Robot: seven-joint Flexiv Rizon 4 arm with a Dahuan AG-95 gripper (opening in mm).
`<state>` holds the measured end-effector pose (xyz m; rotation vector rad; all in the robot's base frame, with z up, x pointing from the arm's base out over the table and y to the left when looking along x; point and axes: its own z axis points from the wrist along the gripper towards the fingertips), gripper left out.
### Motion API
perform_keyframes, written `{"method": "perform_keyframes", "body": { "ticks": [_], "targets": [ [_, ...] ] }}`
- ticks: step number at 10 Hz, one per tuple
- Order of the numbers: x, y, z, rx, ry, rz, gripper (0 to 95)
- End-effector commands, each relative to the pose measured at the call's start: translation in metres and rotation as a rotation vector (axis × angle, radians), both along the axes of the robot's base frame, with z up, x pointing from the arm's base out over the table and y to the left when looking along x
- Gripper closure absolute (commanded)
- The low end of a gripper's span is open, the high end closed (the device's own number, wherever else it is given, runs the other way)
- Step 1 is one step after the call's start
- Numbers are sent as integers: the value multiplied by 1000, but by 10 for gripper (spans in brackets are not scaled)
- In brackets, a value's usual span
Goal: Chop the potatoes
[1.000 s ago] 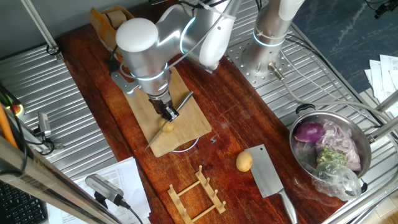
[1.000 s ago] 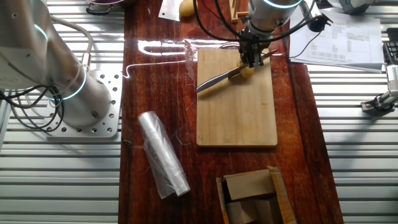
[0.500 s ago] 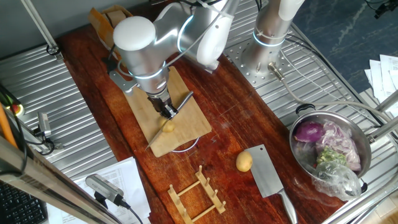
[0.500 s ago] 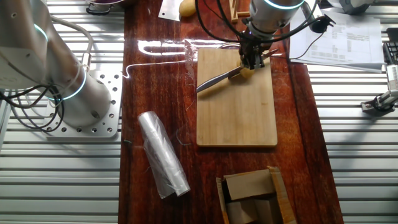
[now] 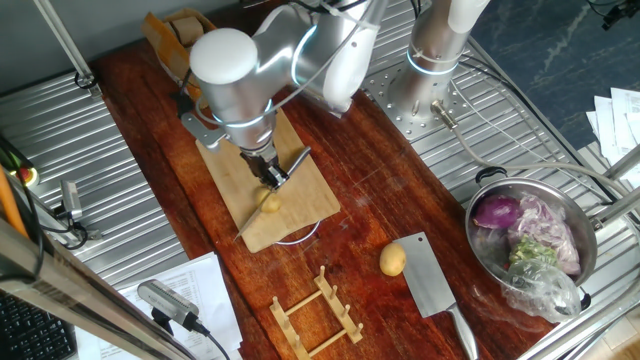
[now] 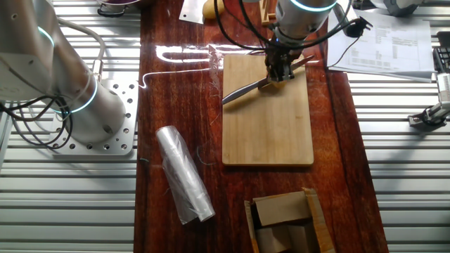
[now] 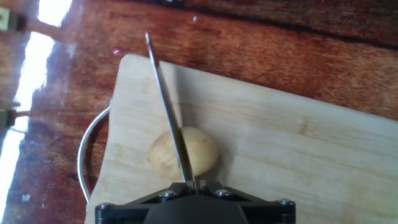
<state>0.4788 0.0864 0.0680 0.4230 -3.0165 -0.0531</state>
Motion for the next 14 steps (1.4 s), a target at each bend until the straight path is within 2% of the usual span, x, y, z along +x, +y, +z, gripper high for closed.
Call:
{"method": "perform_keyframes", "body": {
  "ticks": [1, 4, 6, 9, 10, 11, 12, 14],
  "targets": [
    [1, -2, 1, 4, -2, 9, 570],
    [-3, -4, 0, 22, -3, 3, 570],
    [-10, -8, -2, 26, -5, 1, 570],
    [-12, -8, -4, 28, -5, 0, 570],
    [-12, -7, -5, 28, -6, 0, 760],
    [-11, -4, -7, 29, -12, -2, 760],
    [-10, -2, -10, 27, -16, -6, 950],
    [-8, -1, -11, 27, -19, -5, 950]
  ]
}}
